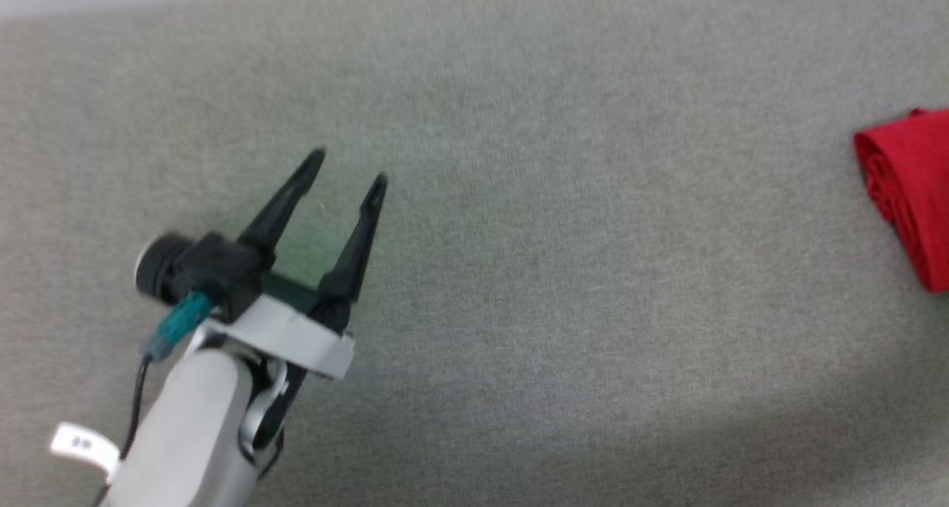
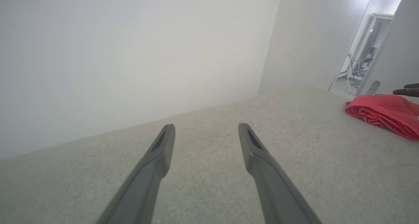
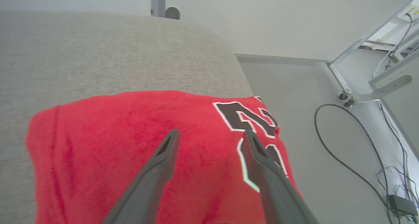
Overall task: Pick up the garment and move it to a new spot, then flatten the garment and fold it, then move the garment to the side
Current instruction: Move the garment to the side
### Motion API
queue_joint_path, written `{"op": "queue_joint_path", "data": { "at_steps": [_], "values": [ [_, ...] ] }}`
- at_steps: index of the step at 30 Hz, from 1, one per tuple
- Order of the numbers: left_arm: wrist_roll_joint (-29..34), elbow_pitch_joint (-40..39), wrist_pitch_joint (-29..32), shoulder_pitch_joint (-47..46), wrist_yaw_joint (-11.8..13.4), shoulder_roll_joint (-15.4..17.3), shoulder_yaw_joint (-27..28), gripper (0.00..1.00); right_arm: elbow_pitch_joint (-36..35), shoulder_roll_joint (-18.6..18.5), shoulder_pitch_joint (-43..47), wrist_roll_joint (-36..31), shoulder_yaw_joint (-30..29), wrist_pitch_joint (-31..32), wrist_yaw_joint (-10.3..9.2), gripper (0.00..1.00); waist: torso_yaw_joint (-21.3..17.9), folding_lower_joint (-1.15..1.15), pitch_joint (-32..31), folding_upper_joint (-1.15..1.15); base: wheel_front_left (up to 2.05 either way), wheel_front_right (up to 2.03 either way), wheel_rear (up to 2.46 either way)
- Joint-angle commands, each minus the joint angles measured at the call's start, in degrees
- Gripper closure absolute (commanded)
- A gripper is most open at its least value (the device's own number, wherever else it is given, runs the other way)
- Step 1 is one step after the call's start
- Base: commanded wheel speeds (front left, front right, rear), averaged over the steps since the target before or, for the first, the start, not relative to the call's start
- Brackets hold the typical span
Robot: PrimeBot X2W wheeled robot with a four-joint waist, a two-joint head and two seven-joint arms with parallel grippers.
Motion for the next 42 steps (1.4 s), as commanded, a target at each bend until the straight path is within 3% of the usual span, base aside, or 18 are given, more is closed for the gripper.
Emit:
{"op": "queue_joint_path", "data": {
  "at_steps": [1,14,21,27,42],
  "values": [
    [-0.4,0.6,0.0,2.0,-0.1,-0.4,1.2,0.00,-1.1,0.8,1.6,0.7,1.6,-0.4,-0.06,0.00,1.0,0.00,-4.0,0.00,0.00,0.00,0.00],
    [-0.9,6.7,0.0,16.4,0.0,-3.1,11.3,0.00,-9.1,11.4,10.0,6.7,11.5,-8.7,-0.06,0.00,5.4,0.00,-18.0,0.00,0.00,0.00,0.00],
    [-0.1,8.0,0.0,22.5,0.4,-3.9,16.2,0.00,-13.2,15.1,15.5,8.7,13.3,-11.5,-0.06,0.00,8.1,0.00,-23.2,0.00,0.00,0.00,0.00],
    [0.6,7.3,0.0,25.2,0.2,-5.1,18.9,0.00,-17.3,14.7,21.3,7.6,10.1,-12.1,-0.06,0.00,10.7,0.00,-25.3,0.00,0.00,0.00,0.00],
    [2.3,2.9,0.0,31.9,0.0,-6.7,20.6,0.00,-33.4,16.5,41.8,-2.1,-7.2,-12.2,-0.06,0.00,12.5,0.00,-28.0,0.00,0.00,0.00,0.00]
  ]
}}
